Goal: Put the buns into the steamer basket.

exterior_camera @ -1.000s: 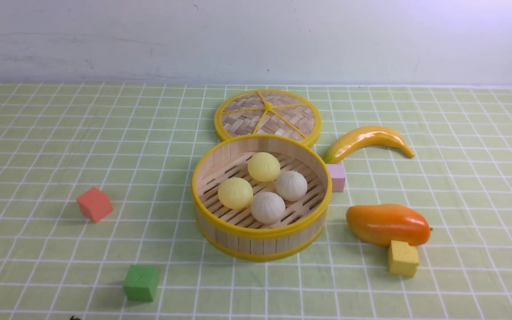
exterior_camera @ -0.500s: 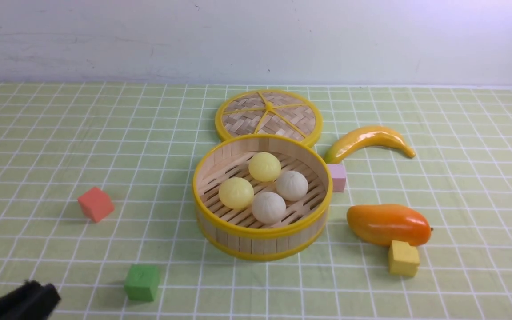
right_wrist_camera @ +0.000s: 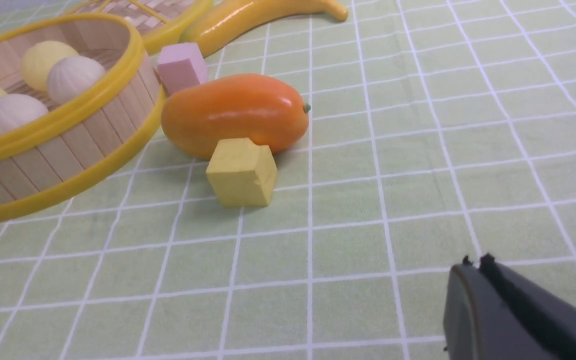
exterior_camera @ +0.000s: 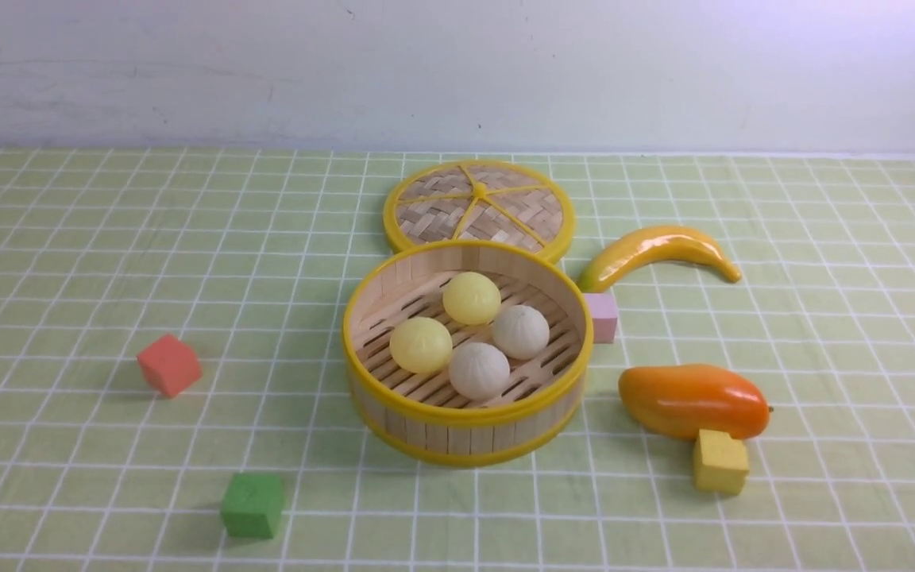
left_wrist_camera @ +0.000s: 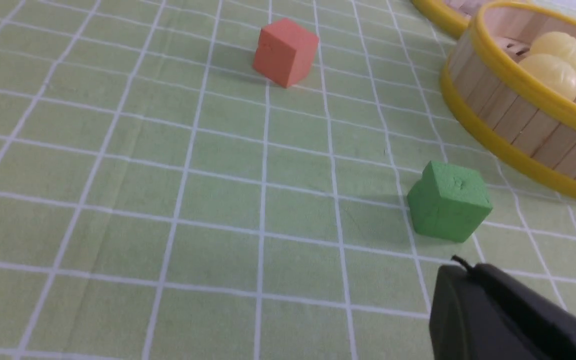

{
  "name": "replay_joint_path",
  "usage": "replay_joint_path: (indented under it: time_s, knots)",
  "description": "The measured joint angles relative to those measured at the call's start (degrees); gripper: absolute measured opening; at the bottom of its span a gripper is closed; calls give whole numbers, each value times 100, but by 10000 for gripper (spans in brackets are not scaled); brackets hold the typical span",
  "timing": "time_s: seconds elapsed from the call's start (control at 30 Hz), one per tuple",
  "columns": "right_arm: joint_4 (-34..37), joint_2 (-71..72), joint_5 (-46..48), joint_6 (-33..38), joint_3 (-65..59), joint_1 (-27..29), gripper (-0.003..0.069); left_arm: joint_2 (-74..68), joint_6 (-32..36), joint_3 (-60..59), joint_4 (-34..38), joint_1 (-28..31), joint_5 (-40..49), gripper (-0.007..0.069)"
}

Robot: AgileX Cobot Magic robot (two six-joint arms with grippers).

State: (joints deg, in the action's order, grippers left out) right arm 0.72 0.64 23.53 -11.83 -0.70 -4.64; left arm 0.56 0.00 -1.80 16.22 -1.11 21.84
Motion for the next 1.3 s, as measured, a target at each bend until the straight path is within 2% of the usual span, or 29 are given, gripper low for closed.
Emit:
replay_joint_path:
  time_s: [1.3]
  knots:
    - [0,0,-5,-4,-6,0,50,3,0,0,27,5,15,-13]
